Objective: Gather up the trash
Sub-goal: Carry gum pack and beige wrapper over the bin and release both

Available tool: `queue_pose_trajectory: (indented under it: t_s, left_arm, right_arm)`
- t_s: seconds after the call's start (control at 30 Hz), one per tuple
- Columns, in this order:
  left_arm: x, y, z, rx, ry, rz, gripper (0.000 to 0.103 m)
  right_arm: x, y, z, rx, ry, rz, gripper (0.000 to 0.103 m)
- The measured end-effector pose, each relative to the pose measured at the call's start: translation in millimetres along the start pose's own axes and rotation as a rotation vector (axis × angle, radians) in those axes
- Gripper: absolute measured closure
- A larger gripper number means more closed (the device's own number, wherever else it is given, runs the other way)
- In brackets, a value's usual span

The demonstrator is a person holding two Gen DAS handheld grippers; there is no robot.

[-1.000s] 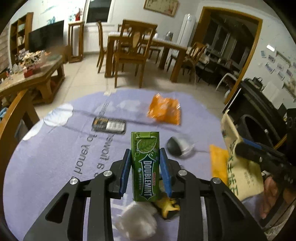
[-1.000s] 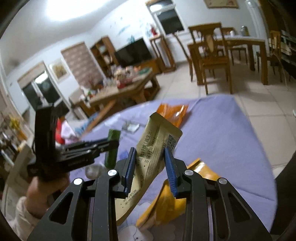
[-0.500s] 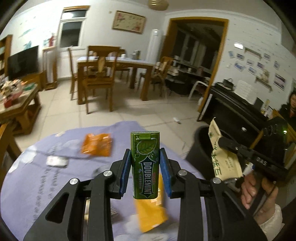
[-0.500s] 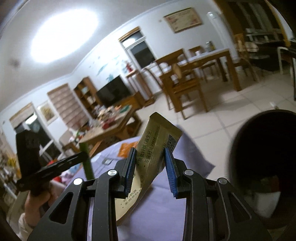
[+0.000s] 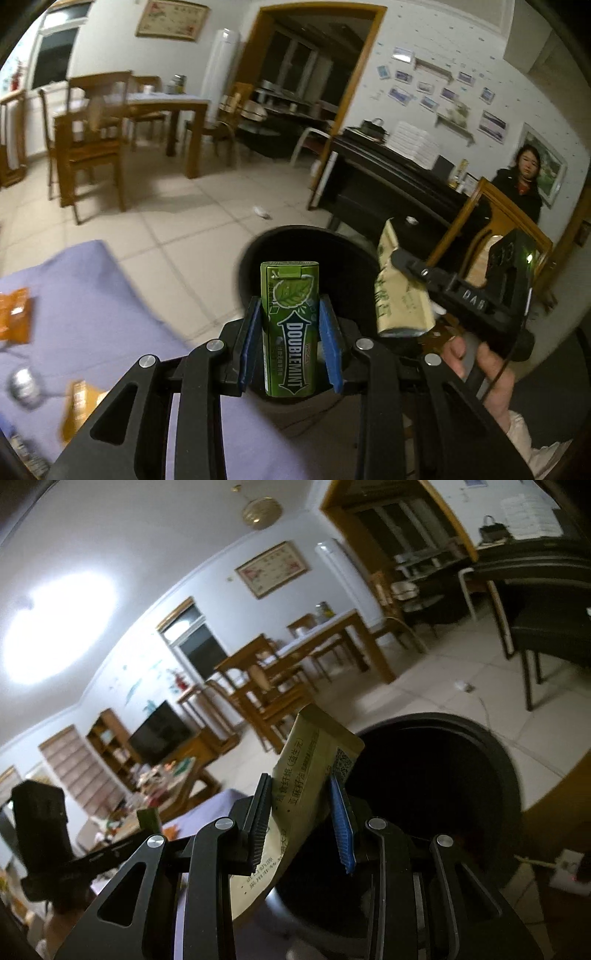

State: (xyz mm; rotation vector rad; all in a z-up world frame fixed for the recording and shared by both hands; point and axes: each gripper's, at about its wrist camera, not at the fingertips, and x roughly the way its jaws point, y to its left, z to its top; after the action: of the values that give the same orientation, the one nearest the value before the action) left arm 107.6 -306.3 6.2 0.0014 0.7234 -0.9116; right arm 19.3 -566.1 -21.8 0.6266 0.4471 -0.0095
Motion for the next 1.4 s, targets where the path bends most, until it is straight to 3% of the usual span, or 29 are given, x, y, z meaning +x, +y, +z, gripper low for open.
queue_pose_trajectory:
  t_s: [0.27,0.73,0.8,0.83,0.87,0.9,0.93,0.97,1.13,1.4]
  left_arm:
    - [47.9,-29.9,3.8,0.024,0.046,-0.037,0.072]
    - [83.6,-38.6,1.0,0.025,0.1,-0.01,0.072]
    - [83.7,-39.1,1.6,0.015,0.1,0.001,0.07]
    - [84.2,-39.9,3.3,0.007,0.108,0.0,0.069]
    - [83.2,-41.9,2.9,-0.001,0.115,0.0,0.059]
    - [81.3,-42.2,3.4,-0.002,0.114,0.004,0.039]
    - [75.9,-43.1,4.0,0.003,0.101,0.012,0.031]
    - [69.8,-44.5,3.8,0.014,0.086,0.023,0.023]
    - [46.9,-42.4,4.0,0.025,0.074,0.033,0.023]
    - [-30.4,-6.1,-17.2,-0.037,0.007,0.092,0.023]
  right_arm:
    - [-2.6,-57.2,-3.3,0.05,-0.008,-0.041,0.071]
    - [21.4,-75.2,-10.7,0.086,0.016,-0.038,0.071]
    - [24.3,-77.9,-7.9,0.098,0.02,-0.024,0.068]
    - [21.6,-71.2,-6.3,0.104,0.018,-0.017,0.062]
    - [21.2,-72.2,-5.6,0.108,0.013,-0.02,0.05]
    - [19.7,-72.6,-5.5,0.111,0.002,-0.025,0.045]
    - [17.7,-73.2,-5.5,0.117,-0.007,-0.025,0.037]
    - [16.4,-73.5,-5.7,0.123,-0.013,-0.019,0.035]
    - [17.6,-68.3,-9.0,0.128,-0.008,-0.01,0.035]
    - [31.0,-14.8,-23.7,0.061,0.054,0.023,0.035]
